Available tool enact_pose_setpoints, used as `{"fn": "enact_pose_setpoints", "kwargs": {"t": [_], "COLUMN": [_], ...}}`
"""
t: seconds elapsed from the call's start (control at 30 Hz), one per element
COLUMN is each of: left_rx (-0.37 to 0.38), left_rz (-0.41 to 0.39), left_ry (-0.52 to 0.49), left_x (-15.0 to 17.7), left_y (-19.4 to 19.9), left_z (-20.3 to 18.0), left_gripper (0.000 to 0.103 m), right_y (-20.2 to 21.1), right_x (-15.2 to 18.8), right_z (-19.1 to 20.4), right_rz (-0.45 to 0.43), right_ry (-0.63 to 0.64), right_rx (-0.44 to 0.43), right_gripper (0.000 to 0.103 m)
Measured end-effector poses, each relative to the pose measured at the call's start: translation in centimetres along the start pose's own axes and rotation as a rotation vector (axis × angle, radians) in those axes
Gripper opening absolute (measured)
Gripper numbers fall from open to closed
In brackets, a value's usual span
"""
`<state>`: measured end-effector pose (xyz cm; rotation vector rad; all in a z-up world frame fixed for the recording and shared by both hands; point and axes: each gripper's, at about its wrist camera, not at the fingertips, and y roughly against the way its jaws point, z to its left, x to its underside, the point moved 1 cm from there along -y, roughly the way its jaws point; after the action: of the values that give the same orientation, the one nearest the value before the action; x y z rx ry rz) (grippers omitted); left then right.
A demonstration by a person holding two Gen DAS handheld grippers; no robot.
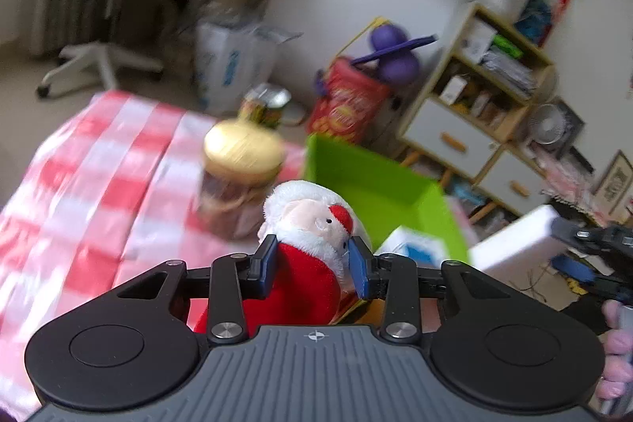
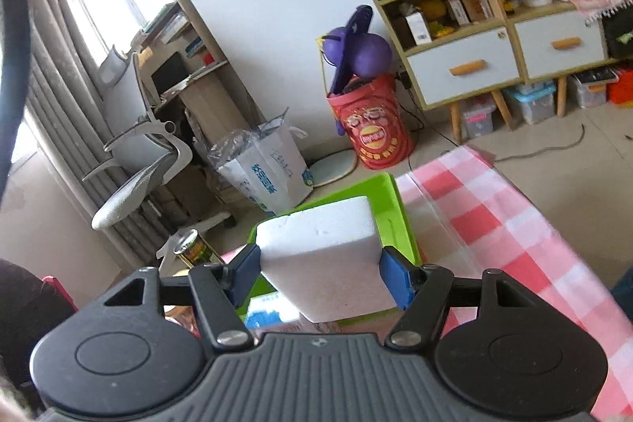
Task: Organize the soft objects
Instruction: 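Carry the Santa and foam block into the green bin while both tools open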
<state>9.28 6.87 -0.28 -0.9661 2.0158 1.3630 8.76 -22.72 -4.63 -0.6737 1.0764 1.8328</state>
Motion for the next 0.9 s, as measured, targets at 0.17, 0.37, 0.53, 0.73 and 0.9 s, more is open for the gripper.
{"fn": "enact_pose_setpoints", "kwargs": {"t": [0.17,0.37,0.53,0.73,0.9], "left_rx": [0.037,0.092,0.119,0.099,0.075], "left_rz": [-0.014,-0.025,0.039,0.104,0.128], "left_ry": [-0.063,-0.151,-0.163,-0.19,-0.21], "left_x": [-2.6,-4.2,-3.6,-1.7,-0.8], "left_y": [-2.2,-7.9,-13.8,-17.6,-18.9], "left_z": [-2.9,-5.6,-5.4,-4.9,-4.6], "left_gripper": [0.038,0.038,0.038,0.038,0.039], "right_y": [-2.3,-6.0,-8.9,-11.9,-13.2], "right_x": [-1.8,-3.1,-2.2,-0.5,0.5], "right_z": [1.2,1.6,0.4,-0.6,-1.1], "right_rz": [-0.004,0.025,0.078,0.162,0.202], "right_ry": [0.04,0.069,0.059,0.082,0.074], "right_rx": [0.018,0.053,0.011,0.006,0.025], "right_gripper": [0.053,0.053,0.053,0.054,0.054]}}
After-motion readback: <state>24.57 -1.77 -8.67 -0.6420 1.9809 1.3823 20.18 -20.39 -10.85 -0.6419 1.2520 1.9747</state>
